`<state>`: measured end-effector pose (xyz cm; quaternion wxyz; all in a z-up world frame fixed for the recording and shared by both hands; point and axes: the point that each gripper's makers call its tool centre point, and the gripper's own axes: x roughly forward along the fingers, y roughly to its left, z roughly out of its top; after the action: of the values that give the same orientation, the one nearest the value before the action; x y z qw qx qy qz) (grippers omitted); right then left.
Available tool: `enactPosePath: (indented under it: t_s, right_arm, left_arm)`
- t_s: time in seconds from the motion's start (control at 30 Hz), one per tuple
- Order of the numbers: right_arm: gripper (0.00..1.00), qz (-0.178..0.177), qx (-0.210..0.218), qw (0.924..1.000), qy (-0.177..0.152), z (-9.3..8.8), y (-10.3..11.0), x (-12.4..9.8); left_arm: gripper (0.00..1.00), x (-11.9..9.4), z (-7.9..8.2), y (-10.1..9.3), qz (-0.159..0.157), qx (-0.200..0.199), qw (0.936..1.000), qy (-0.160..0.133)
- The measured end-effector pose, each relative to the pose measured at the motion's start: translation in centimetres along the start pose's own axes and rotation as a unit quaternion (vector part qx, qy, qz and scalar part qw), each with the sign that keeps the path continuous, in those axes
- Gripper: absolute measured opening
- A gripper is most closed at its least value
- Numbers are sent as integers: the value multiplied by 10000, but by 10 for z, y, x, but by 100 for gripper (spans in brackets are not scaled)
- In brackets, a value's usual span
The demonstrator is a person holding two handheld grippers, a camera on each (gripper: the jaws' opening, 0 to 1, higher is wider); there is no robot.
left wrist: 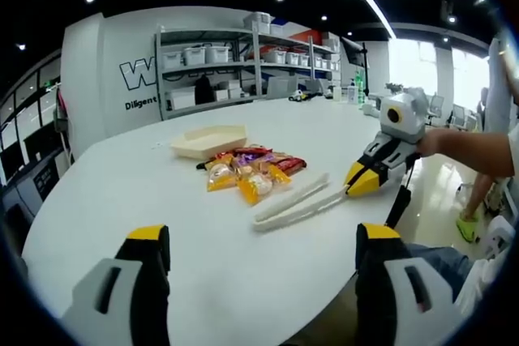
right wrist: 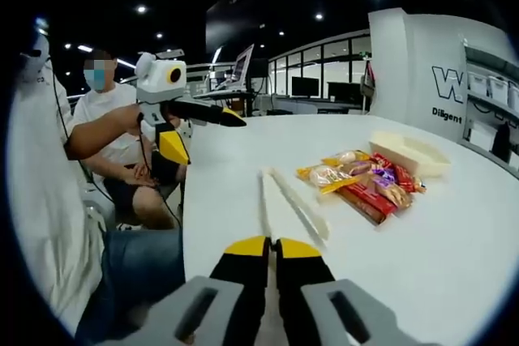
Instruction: Place the target food into the container with the food tongs after gripping and lifting it, then release it inside without dropping or visibly crushing the food.
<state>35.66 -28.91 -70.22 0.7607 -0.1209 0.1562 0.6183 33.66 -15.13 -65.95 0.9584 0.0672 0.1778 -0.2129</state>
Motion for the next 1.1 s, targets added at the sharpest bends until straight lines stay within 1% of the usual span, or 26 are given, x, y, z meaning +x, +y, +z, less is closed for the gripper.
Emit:
enactPosePath:
  t_s: [0.13, 0.27, 0.33, 0.37, 0.6, 0.67, 0.9, 1.0, 1.1]
  right_arm:
    - [0, -10, 43, 10000, -60, 4, -3, 5]
    - [0, 58, 48, 10000, 4, 4, -1, 12]
    - [1, 99, -1, 9999, 126, 0, 1, 16]
    - [0, 108, -31, 9999, 96, 0, 1, 18]
    - [0, 174, -62, 9998, 43, 2, 4, 17]
    - [0, 245, -55, 9997, 13, 2, 6, 17]
    - [0, 288, 22, 9995, -106, 1, 5, 16]
    - [0, 287, 58, 9994, -173, 0, 5, 16]
    - [0, 296, 12, 9994, -169, 1, 6, 16]
  left_arm:
    - [94, -1, 1, 0, 1, 10, 10000, -17]
    - [94, -2, 2, 1, 6, 1, 10000, -28]
    - [94, -3, 1, 1, 16, 7, 10000, -23]
    - [94, -3, 1, 1, 21, 10, 10000, -25]
    - [94, -4, -1, 2, 18, -12, 10000, -15]
    - [94, -3, -2, 1, 0, -12, 10000, -13]
    - [94, 0, 4, 4, -30, -43, 9999, -98]
    - [94, 2, 3, 5, -48, -83, 9999, -97]
    - [94, 3, 3, 5, -66, -76, 9999, -90]
